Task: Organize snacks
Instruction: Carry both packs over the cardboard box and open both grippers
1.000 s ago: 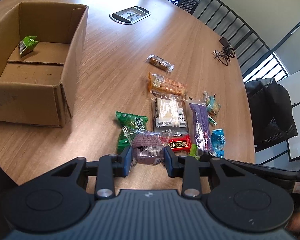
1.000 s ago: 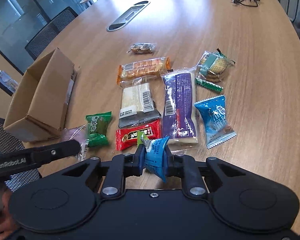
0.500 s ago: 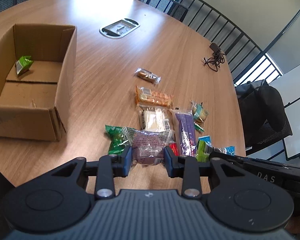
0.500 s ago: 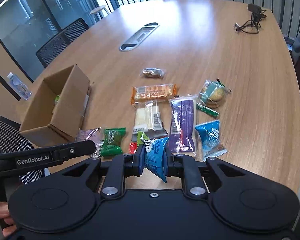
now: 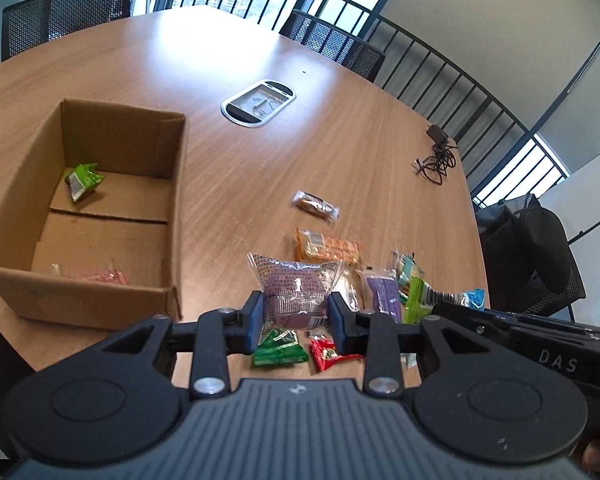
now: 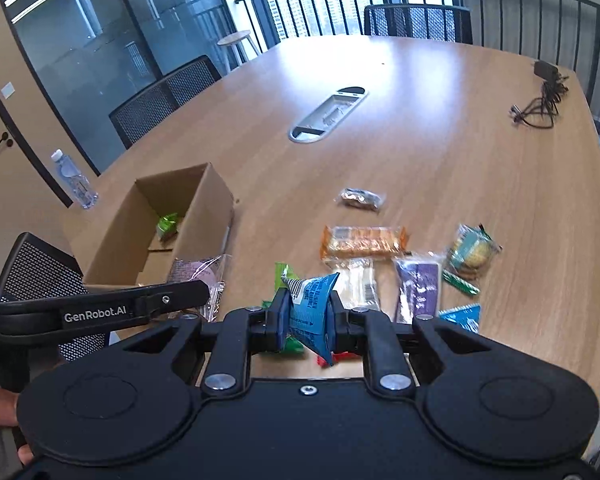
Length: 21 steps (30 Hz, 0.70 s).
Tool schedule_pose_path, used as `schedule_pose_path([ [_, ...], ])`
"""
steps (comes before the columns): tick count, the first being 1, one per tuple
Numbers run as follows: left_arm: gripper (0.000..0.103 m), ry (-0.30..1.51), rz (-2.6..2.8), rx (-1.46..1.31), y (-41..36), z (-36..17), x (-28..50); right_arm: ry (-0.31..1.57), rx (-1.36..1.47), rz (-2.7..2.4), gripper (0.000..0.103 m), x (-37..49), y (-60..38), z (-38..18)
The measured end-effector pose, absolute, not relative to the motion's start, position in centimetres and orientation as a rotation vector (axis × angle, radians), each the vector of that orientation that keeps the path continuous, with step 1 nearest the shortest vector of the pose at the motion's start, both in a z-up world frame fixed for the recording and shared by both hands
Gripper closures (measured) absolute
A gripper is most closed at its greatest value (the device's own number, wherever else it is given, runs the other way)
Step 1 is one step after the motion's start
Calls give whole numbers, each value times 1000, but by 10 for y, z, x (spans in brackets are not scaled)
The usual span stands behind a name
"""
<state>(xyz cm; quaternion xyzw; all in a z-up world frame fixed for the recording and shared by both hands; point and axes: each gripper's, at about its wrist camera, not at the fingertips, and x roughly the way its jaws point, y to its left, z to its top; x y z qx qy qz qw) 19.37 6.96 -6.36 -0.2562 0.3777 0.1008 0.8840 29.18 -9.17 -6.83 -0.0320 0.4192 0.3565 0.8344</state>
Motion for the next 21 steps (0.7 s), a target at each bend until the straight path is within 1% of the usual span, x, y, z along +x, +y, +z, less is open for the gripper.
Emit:
schedule_pose_path([
  [11, 70, 732, 276, -556, 117, -47, 182, 836, -85, 808, 85, 283, -47, -51],
  [21, 70, 703, 350, -576, 162, -43, 168, 830, -79, 883, 85, 278, 1, -50],
])
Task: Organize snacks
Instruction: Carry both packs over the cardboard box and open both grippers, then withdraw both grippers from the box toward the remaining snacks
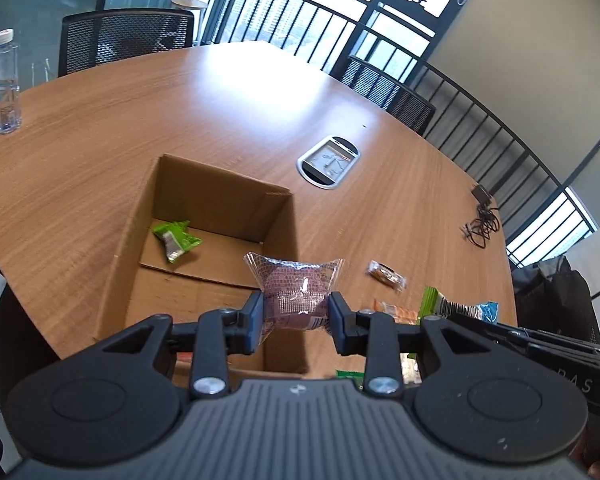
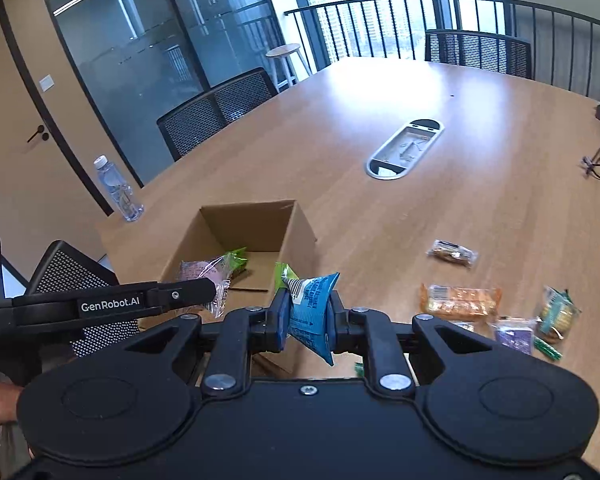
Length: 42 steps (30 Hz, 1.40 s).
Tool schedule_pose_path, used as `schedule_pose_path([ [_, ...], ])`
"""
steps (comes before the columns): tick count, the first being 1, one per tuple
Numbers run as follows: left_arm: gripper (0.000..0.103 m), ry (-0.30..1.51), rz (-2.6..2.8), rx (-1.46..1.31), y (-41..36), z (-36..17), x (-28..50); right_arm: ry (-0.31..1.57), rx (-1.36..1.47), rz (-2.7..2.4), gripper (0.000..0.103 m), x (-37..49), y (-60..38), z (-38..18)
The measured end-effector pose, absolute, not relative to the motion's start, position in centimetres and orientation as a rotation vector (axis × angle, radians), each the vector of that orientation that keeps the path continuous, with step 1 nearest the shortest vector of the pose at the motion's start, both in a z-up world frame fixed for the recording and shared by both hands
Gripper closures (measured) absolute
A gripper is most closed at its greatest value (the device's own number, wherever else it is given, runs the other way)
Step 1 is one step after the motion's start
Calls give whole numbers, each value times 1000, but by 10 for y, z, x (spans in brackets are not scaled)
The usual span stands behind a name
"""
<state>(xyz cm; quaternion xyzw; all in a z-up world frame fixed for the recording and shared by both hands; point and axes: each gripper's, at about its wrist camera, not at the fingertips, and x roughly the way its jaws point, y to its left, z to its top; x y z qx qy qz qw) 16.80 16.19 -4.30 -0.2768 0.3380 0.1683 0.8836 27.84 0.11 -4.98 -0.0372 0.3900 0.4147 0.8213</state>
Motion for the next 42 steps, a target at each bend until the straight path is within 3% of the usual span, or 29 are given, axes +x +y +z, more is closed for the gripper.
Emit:
schedule_pose_path([
  [13, 66, 735, 472, -603, 211, -66, 163, 844, -127, 943, 85, 272, 49, -48],
  [19, 48, 706, 466, -599, 213, -67, 153, 821, -167, 914, 84, 274, 56, -43],
  [34, 35, 655, 487, -587, 217, -49, 141, 763, -139, 964, 84, 281, 82, -40],
  [37, 31, 655, 503, -587, 220, -47, 137, 731, -88, 996, 66, 281, 79, -36],
  [38, 28, 653, 508, -589, 222, -47, 135, 719, -83, 995, 55, 281, 77, -35],
  [42, 23, 654, 515, -596, 224, -48, 133, 725, -86, 993, 53, 281, 69, -35],
])
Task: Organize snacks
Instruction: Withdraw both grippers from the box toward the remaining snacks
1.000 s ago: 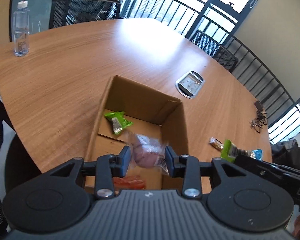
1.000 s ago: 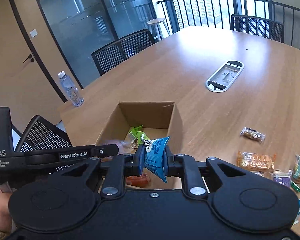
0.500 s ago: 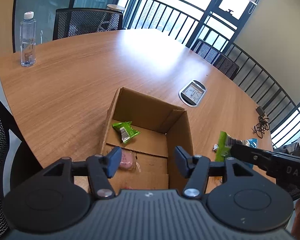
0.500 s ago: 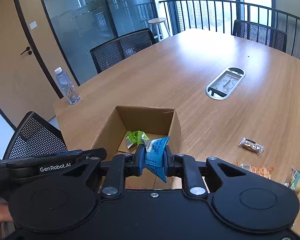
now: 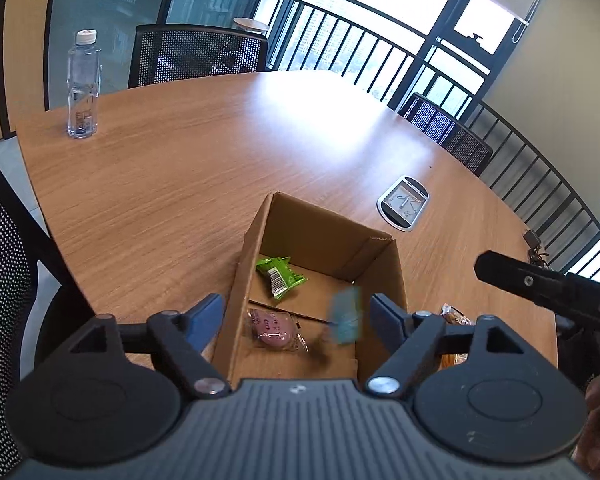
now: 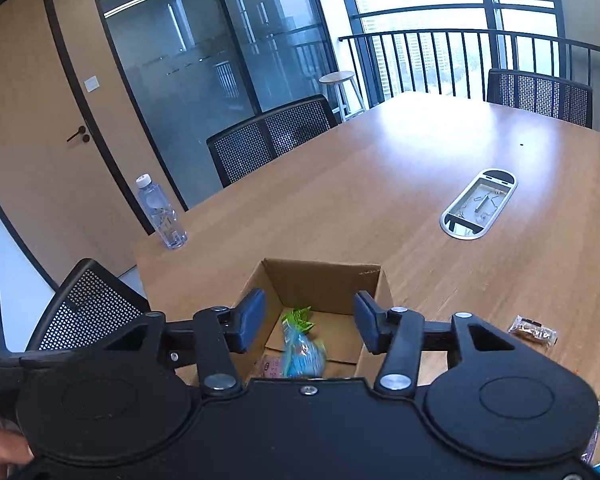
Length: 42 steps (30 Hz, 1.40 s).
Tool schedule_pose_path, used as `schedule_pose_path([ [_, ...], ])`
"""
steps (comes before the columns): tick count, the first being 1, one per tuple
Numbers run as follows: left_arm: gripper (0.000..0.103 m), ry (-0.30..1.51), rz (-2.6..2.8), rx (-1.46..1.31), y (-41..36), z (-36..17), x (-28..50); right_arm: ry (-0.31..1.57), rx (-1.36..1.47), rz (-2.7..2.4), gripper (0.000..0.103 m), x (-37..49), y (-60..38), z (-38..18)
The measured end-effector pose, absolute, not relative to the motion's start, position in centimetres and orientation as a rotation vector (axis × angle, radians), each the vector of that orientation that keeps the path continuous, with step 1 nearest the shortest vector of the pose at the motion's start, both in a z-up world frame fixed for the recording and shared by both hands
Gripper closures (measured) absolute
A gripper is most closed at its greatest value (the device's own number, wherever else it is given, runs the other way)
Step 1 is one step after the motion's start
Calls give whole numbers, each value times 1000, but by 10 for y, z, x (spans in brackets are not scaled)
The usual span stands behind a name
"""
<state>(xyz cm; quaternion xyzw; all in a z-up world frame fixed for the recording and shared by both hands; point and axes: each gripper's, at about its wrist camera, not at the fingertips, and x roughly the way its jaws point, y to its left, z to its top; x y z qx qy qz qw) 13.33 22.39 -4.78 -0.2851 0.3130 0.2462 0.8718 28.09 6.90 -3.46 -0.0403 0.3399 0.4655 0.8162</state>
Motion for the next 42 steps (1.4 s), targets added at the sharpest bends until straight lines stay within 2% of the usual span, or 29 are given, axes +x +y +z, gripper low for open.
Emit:
schedule_pose_path([
  [4, 21, 663, 503, -598, 221, -46, 138, 738, -107, 978, 49, 280, 58, -36],
  [10, 19, 678, 490, -576, 208, -41, 145, 739, -114, 948, 29, 279, 33, -32],
  [14, 10, 678, 461, -571, 196, -38, 150, 715, -119, 903, 4, 280, 11, -27],
  [15, 9, 679, 449, -568, 192, -38, 152, 710, -118, 892, 1, 281, 6, -26],
  [19, 0, 687, 418, -559, 174, -38, 158, 722, -93, 859, 0, 284, -14, -26],
  [42, 0, 752, 260, -490, 94, -41, 188, 708, -74, 716, 0, 287, -99, -38],
])
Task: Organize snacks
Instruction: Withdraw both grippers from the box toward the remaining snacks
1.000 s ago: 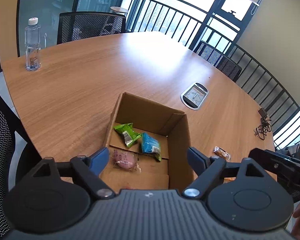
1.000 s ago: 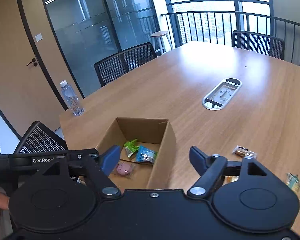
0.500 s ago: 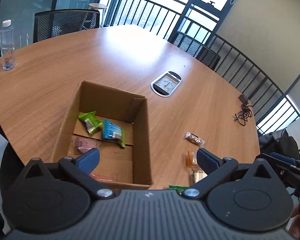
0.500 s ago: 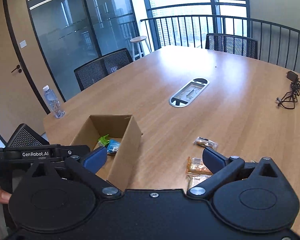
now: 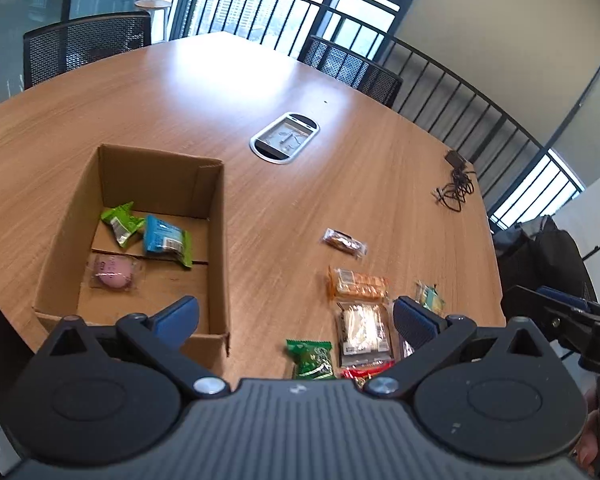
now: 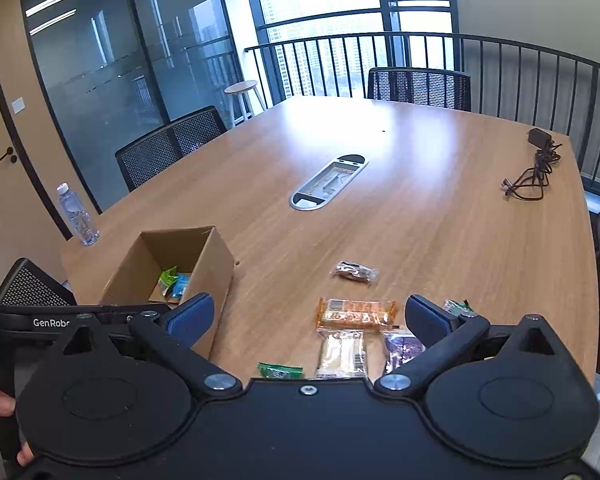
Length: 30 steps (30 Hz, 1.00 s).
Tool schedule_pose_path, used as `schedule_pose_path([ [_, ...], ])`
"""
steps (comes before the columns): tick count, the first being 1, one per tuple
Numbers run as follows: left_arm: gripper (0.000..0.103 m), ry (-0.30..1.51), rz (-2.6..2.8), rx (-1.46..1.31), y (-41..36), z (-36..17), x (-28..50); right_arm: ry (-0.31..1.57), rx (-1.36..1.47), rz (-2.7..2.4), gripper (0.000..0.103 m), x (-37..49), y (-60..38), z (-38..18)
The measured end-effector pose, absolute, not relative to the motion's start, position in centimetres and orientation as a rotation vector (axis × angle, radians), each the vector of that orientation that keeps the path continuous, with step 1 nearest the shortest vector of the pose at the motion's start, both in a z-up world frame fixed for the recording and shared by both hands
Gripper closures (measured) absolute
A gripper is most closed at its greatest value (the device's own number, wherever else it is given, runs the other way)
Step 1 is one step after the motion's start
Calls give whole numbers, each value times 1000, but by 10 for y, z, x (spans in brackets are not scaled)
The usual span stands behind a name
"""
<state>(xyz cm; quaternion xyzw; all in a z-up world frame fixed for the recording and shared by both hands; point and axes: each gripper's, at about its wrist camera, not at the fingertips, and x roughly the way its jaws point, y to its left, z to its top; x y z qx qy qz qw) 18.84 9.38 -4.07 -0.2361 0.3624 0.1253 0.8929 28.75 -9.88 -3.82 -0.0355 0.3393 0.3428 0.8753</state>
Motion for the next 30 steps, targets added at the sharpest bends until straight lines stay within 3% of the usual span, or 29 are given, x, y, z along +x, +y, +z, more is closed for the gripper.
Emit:
schedule_pose_path([
  [22, 2, 909, 156, -412, 54, -84, 213, 870, -63, 620, 2, 297, -170, -105],
  [30, 10, 949, 145, -415, 48, -109, 224, 911, -71, 570, 16, 317, -195, -128],
])
